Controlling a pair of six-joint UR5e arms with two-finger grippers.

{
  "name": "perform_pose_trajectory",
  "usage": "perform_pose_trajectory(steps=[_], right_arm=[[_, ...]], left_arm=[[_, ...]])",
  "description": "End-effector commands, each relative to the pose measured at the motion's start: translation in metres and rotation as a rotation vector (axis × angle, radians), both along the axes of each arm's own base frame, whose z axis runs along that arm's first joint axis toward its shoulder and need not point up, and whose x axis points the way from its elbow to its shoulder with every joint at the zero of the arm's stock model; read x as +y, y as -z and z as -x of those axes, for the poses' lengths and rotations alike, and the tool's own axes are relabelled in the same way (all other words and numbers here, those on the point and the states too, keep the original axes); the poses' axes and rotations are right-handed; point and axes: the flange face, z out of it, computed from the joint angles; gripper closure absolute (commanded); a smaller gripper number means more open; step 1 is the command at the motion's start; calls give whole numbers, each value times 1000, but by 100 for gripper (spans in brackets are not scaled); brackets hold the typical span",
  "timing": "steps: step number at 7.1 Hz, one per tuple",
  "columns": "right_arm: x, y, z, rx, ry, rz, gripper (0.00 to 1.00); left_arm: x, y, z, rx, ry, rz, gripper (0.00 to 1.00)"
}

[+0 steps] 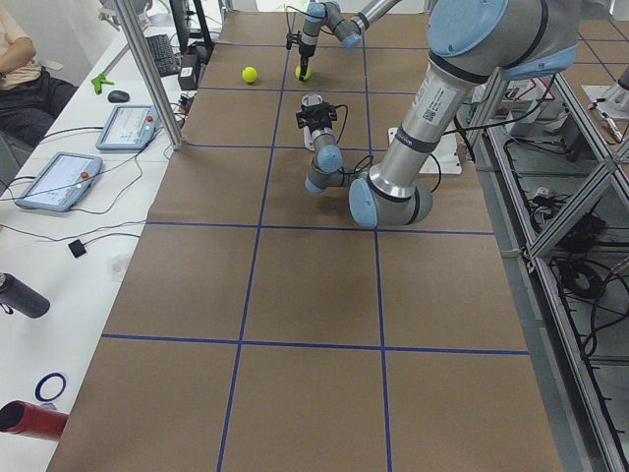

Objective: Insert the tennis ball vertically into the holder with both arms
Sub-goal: 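Lower the right gripper and grasp the nearer tennis ball, then carry the ball with the right gripper above the can's opening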

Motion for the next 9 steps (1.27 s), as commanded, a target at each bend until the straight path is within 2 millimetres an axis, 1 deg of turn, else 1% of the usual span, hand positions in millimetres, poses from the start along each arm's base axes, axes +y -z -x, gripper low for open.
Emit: perform_pose_trajectory(steps=[1,2,3,4,5,7,8,9], right_arm=[[-11,126,12,-49,12,1,100],[-23,203,25,-64,-6,25,100],[-27,261,36,-123,-46,77,100],[-22,298,40,-190,-75,95,100],[-19,329,41,-241,-103,108,100],[-12,395,50,-279,-133,156,100],[0,424,62,-302,-151,208,100],[15,447,78,-309,-149,243,100]], left_arm=[[0,2,0,4,-1,-2,17],[1,4,0,8,-1,-4,17],[0,5,0,8,-1,-4,17],[1,5,-1,8,-2,-4,17],[1,6,-1,9,-2,-4,17],[4,5,-3,6,-6,-4,17],[6,3,-6,1,-9,0,17],[6,3,-6,1,-9,0,17]])
